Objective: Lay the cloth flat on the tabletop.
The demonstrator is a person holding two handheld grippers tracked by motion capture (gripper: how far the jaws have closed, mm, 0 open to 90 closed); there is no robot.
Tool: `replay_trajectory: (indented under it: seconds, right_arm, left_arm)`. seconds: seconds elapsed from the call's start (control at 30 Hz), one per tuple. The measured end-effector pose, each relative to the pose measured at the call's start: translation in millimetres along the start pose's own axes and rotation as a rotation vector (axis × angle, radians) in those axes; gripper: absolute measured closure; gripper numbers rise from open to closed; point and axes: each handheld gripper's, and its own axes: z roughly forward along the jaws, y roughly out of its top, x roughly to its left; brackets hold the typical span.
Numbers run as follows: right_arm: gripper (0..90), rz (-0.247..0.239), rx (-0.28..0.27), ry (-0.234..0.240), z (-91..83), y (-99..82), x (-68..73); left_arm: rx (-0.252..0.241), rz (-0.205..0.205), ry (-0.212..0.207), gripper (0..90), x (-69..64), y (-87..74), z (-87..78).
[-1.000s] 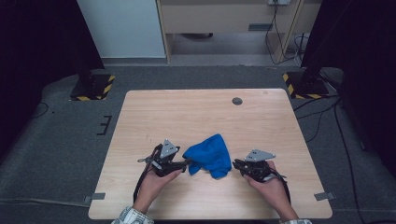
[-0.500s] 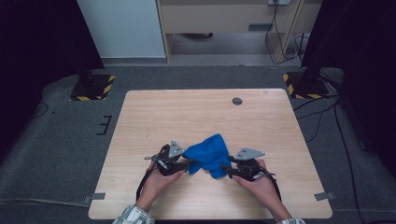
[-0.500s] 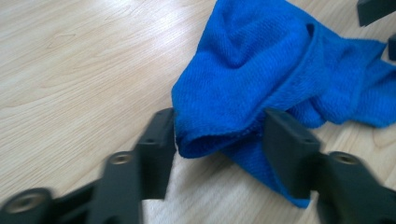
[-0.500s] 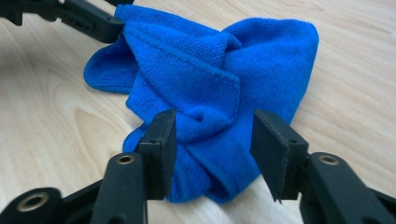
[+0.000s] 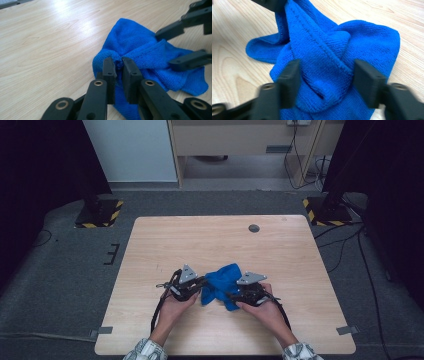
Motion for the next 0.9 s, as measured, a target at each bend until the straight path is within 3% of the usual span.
replay_trajectory:
  seconds: [0.1, 0.2, 0.4, 0.53, 0.7, 0.73, 0.9]
  right_arm:
    - [73.8, 0.01, -0.009, 0.01, -0.4, 1.4, -3.3]
    - [84.1, 0.017, -0.035, 0.031, -6.1, 3.4, -5.3]
    - [85.0, 0.06, -0.086, 0.017, -24.0, 8.2, -15.8]
    - [85.3, 0.087, -0.091, -0.014, -32.2, 7.5, -28.6]
    - [85.4, 0.118, -0.091, -0.049, -38.9, 6.6, -41.3]
    - [85.3, 0.122, -0.092, -0.055, -40.1, 6.2, -43.5]
    - [85.3, 0.132, -0.086, -0.07, -44.8, 2.2, -51.0]
  left_arm:
    - [-0.014, -0.005, 0.001, 82.0, -0.3, 0.9, -1.8]
    - [-0.026, -0.012, 0.005, 77.8, 0.7, 1.1, -2.9]
    - [-0.036, -0.025, 0.046, 43.0, 0.2, -0.8, -2.5]
    - [-0.01, -0.027, 0.043, 30.4, -1.0, -3.9, -1.7]
    - [0.021, -0.017, 0.023, 24.1, -6.6, -7.2, -1.1]
    - [0.054, -0.004, 0.031, 24.1, -11.3, -10.5, -2.2]
    - [0.105, 0.031, 0.032, 24.4, -17.8, -19.0, -5.1]
